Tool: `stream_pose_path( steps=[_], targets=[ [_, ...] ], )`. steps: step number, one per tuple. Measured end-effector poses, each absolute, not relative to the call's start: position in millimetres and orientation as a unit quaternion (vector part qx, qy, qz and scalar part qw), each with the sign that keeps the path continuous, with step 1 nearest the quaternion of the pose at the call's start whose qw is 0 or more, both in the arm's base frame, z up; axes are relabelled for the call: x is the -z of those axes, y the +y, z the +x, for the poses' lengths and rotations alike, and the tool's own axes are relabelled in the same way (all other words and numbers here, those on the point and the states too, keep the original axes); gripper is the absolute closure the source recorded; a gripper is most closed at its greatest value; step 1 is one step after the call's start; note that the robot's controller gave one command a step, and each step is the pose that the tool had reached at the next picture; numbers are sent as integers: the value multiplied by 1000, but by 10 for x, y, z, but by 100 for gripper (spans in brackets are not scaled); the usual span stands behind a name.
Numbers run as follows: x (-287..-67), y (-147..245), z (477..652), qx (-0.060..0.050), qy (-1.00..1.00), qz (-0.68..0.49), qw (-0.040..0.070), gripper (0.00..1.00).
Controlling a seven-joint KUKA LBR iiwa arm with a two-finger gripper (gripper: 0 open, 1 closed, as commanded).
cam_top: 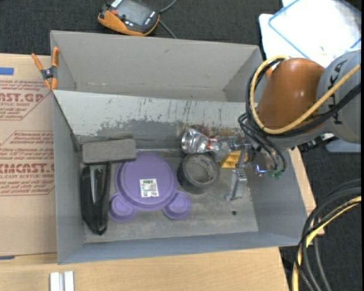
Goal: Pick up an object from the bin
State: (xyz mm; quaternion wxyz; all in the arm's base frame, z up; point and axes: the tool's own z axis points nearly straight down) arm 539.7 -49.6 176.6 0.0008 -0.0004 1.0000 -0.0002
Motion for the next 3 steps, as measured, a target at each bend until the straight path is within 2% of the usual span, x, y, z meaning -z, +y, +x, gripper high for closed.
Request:
stream_pose_path(
  steps=[1,2,3],
  targets=[
    [-1765,-496,5397,0,1000,0,1,0],
    [-1106,-315,5199,0,1000,-7,-1,0],
    [-1152,-499,5037,0,998,68,6,0]
  ],
)
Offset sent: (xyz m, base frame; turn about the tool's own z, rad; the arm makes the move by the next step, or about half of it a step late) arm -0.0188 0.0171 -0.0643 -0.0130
